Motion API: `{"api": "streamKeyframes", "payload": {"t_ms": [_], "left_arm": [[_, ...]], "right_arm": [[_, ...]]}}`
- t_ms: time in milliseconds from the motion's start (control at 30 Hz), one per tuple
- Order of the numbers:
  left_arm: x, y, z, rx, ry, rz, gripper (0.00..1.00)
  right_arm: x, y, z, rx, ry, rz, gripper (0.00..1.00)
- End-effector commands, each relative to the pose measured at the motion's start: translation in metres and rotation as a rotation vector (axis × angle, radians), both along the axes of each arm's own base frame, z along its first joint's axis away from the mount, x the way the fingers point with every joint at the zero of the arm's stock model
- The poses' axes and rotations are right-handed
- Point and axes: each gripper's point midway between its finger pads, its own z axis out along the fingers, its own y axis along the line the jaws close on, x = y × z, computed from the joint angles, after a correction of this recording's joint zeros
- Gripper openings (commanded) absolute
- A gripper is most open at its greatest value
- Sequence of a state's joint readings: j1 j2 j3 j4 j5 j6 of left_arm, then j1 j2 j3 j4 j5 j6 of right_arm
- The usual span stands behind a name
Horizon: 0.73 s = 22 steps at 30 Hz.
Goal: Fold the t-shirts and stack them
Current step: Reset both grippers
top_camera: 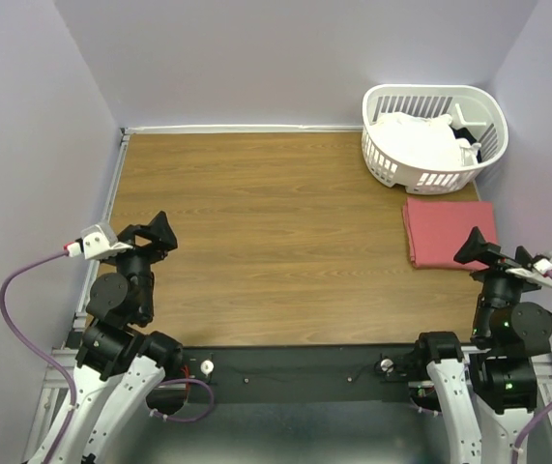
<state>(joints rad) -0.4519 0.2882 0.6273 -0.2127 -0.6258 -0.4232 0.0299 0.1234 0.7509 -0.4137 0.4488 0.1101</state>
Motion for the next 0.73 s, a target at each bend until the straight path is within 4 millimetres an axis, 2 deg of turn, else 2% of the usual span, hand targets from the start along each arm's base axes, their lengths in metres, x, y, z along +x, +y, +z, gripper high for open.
{"api": "streamKeyframes", "payload": {"t_ms": [0, 167, 700], "left_arm": [[-0.006, 0.014, -0.003, -0.028, -0.044, 0.067, 0.86], [-0.010, 0.022, -0.002, -0.038, -0.070, 0.100, 0.89], [-0.014, 0.025, 0.002, -0.051, -0.098, 0.110, 0.90]], "right_arm": [[0.005, 0.014, -0.024, -0.020, 0.040, 0.085, 1.00], [0.007, 0.016, -0.034, -0.009, 0.042, 0.097, 1.00], [0.010, 0.019, -0.034, -0.004, 0.043, 0.113, 1.00]]}}
